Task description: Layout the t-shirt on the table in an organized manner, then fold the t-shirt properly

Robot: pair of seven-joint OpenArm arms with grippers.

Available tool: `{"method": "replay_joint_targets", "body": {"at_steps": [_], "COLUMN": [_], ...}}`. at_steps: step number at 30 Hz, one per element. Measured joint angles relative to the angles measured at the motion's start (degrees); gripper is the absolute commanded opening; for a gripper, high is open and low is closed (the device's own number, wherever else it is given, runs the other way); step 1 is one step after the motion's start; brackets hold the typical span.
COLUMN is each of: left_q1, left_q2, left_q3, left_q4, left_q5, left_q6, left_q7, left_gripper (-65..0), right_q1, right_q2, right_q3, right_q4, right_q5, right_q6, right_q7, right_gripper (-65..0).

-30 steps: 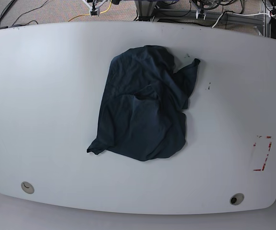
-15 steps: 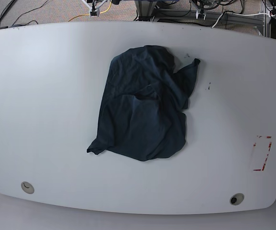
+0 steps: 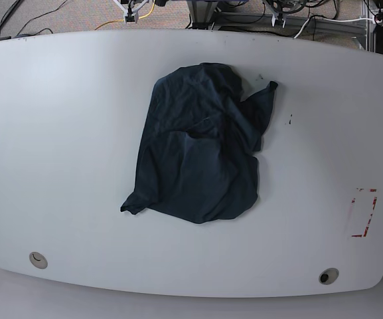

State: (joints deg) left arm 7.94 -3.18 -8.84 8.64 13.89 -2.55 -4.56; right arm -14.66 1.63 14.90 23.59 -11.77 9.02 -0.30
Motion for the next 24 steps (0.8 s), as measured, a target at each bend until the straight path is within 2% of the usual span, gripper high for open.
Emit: {"method": "replay_joint_targets", "body": {"at_steps": [24], "left_q1": [-0.3], "left_q2": [0.0], "left_q3": [0.0], "left_q4": [0.2], "left_q5": [-0.2], "left_q6": [0.0], "left_q7": [0.3], "left_gripper": [-51.6], "right_q1": [-0.4], "right_q2": [0.0], "right_q3": [0.0], "right_q4": [1.3], "right_q5": [0.2], "right_q6": [0.2], "right_q7": [-0.3], "right_gripper": [-56.3]}}
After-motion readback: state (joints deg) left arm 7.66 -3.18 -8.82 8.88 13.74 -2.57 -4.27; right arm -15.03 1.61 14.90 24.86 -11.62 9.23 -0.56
